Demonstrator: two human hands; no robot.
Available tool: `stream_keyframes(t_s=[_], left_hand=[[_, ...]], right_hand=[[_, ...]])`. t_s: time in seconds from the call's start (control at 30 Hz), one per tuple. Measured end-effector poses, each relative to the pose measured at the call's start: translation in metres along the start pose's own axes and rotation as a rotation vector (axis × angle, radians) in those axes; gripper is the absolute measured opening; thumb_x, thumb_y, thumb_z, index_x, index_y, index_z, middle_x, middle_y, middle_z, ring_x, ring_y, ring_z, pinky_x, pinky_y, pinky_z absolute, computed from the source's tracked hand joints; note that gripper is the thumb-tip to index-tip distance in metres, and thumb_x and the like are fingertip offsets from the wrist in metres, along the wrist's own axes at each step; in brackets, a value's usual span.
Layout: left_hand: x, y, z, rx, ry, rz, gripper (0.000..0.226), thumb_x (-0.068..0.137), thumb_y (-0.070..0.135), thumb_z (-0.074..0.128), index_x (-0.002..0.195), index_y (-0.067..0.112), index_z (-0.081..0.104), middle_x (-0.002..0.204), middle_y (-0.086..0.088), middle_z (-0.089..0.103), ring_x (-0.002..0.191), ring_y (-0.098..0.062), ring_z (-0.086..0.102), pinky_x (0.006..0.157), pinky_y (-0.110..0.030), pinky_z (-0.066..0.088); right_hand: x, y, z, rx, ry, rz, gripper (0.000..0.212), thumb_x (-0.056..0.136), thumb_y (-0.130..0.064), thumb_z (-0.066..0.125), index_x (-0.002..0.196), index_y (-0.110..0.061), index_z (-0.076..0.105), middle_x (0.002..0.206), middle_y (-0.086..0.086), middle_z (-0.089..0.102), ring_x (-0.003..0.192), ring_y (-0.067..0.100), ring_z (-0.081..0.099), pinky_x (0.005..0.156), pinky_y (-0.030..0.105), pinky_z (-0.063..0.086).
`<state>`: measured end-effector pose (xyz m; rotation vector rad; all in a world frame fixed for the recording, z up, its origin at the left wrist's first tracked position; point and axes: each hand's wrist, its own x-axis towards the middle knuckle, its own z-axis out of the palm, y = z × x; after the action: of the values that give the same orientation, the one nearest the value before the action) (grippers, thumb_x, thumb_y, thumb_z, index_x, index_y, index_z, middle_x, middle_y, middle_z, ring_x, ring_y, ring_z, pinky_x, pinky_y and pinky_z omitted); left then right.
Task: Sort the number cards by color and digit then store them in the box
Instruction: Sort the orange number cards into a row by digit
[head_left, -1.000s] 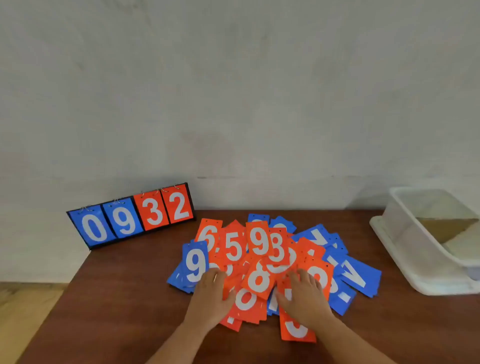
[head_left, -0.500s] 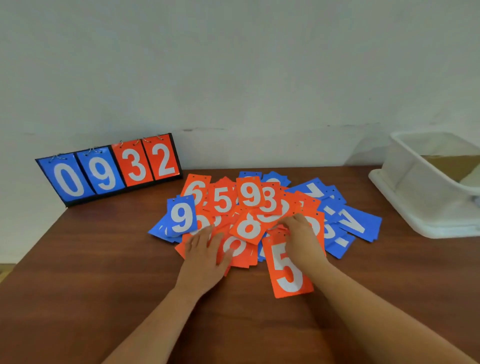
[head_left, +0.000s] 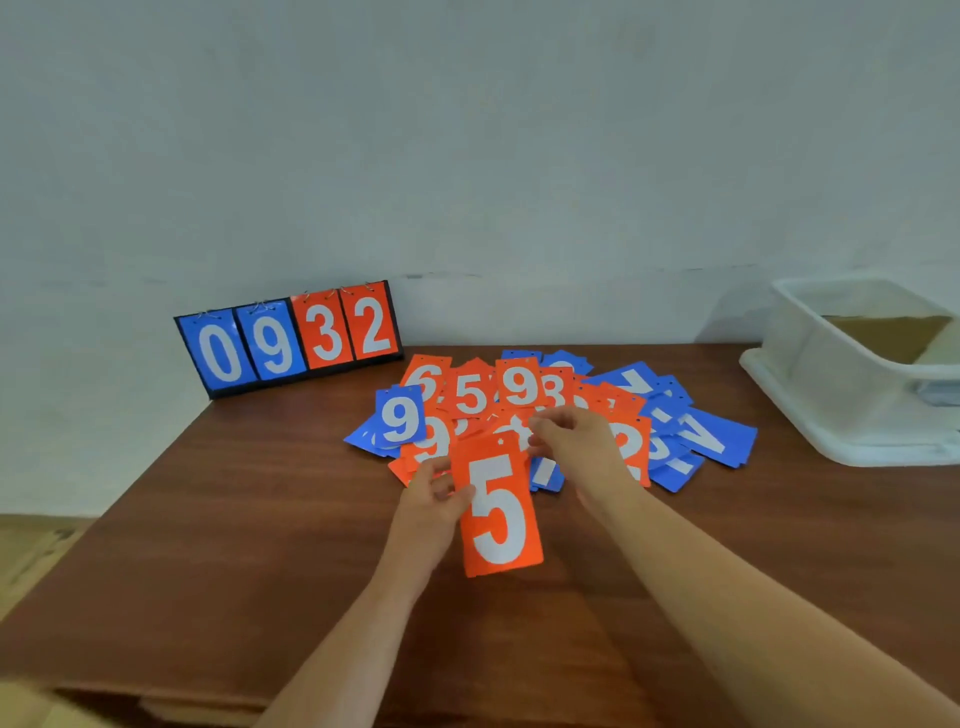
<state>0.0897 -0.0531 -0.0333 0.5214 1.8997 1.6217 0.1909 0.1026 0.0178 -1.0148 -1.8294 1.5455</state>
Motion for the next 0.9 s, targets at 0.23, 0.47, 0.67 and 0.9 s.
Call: stream_keyframes(t_s=[0.23, 0.47, 0.67, 0.9], left_hand=[[0.009, -0.02, -0.067, 0.096, 0.2, -0.019, 0.024, 0.095, 0.024, 0.065, 0.116, 0.029, 0.055, 0.119, 0.003, 0.067, 0.1, -0.013, 0.068, 0.083, -0.036, 0.059], [0.026, -0.029, -0.08, 0.191, 0.154, 0.01, 0.042, 0.096, 0.027, 0.063, 0.135, 0.029, 0.048, 0.127, 0.007, 0.063, 0.105, -0.012, 0.065, 0.081, -0.028, 0.057], [0.03, -0.033, -0.077, 0.183, 0.158, -0.026, 0.057, 0.095, 0.029, 0.063, 0.143, 0.038, 0.032, 0.121, 0.008, 0.056, 0.097, -0.011, 0.062, 0.065, -0.022, 0.055], [0.026, -0.034, -0.08, 0.234, 0.169, -0.002, 0.03, 0.099, 0.028, 0.058, 0.125, 0.037, 0.047, 0.128, 0.004, 0.057, 0.104, -0.015, 0.063, 0.076, -0.032, 0.06]], right_hand=[[0.037, 0.026, 0.038, -0.844, -0.1, -0.298, 0.066, 0.09, -0.042, 0.065, 0.144, -0.014, 0.041, 0.151, 0.008, 0.038, 0.139, 0.025, 0.036, 0.112, 0.037, 0.035], [0.057, 0.047, 0.046, -1.193, -0.228, -0.251, 0.049, 0.1, -0.029, 0.047, 0.146, -0.017, 0.037, 0.145, 0.008, 0.049, 0.127, 0.026, 0.052, 0.102, 0.039, 0.046], [0.053, 0.062, 0.038, -1.364, -0.193, -0.429, 0.05, 0.098, -0.05, 0.043, 0.136, -0.018, 0.052, 0.138, 0.007, 0.049, 0.125, 0.025, 0.047, 0.105, 0.038, 0.042], [0.035, 0.043, 0.036, -1.355, 0.081, -0.696, 0.019, 0.095, -0.02, 0.058, 0.109, -0.011, 0.066, 0.104, 0.006, 0.067, 0.097, 0.023, 0.061, 0.087, 0.036, 0.05]])
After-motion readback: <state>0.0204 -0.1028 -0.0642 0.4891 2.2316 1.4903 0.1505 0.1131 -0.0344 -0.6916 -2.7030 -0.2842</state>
